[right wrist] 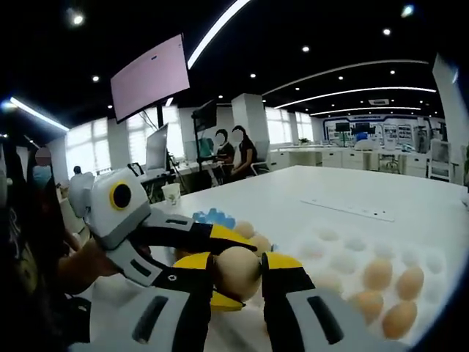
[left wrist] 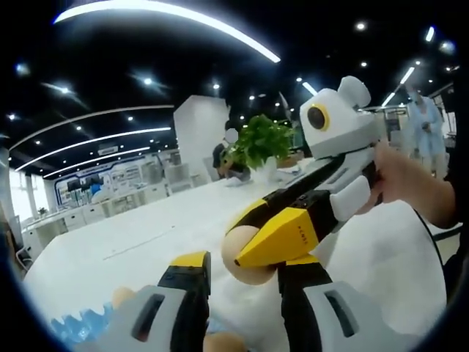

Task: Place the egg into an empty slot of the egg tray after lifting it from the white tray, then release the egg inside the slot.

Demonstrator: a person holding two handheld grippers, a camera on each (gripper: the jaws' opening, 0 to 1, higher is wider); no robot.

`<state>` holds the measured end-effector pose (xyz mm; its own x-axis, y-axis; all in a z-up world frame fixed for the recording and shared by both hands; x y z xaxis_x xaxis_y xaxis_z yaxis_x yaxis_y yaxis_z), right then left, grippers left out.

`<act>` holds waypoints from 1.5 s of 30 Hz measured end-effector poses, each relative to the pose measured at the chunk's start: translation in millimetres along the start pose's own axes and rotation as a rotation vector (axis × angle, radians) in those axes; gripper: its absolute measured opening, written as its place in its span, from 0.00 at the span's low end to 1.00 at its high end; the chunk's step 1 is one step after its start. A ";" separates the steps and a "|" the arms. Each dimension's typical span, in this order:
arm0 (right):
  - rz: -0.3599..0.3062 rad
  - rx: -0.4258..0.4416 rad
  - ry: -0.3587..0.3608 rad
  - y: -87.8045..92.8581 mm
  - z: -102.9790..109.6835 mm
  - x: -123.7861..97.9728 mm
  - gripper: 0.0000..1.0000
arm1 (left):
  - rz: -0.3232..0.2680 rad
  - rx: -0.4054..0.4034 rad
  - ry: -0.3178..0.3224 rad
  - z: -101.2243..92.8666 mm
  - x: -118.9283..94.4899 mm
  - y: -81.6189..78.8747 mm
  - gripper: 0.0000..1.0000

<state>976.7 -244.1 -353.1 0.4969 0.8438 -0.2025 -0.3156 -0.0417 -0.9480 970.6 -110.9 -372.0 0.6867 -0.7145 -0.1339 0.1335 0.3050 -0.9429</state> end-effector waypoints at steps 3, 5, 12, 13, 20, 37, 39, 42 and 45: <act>0.001 0.004 -0.001 0.5 1.9 0.0 0.27 | -0.002 0.005 0.011 1.1 1.4 0.7 0.33; 0.005 0.001 -0.001 0.6 2.2 -0.2 0.27 | -0.003 0.007 0.024 -0.1 2.0 1.0 0.31; 0.016 -0.001 0.001 -0.7 0.9 -0.9 0.27 | 0.000 0.010 0.022 -2.2 3.4 0.8 0.30; 0.016 -0.001 0.001 -0.8 1.0 -0.8 0.27 | -0.001 0.008 0.021 -2.4 3.3 0.5 0.30; 0.001 0.001 -0.008 -2.4 0.3 0.0 0.27 | -0.006 -0.009 0.023 -0.1 1.0 1.1 0.30; -0.058 0.043 0.014 -8.3 -17.2 -10.7 0.27 | 0.013 -0.024 0.017 2.7 -3.1 6.8 0.30; -0.065 0.046 0.020 -8.4 -18.4 -11.7 0.27 | 0.016 -0.029 0.014 3.5 -3.4 7.9 0.30; -0.071 0.050 0.025 -8.5 -21.6 -13.7 0.27 | 0.016 -0.027 0.008 4.9 -5.3 7.7 0.30; -0.076 0.056 0.030 -7.9 -23.4 -15.7 0.27 | 0.012 -0.028 -0.001 7.6 -7.8 6.9 0.30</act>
<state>990.3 -269.5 -348.2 0.5447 0.8271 -0.1388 -0.3209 0.0526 -0.9457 971.6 -98.4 -375.2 0.6884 -0.7107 -0.1447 0.1056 0.2956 -0.9494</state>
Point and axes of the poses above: the point that each gripper's makers call its tool centre point, and the gripper's own axes: x roughly forward along the fingers, z roughly to its left, y roughly out of its underside, the point moved 10 cm from there along -x, roughly backward along the fingers, and after that the axes turned 8 degrees about x, right-handed, at the moved point
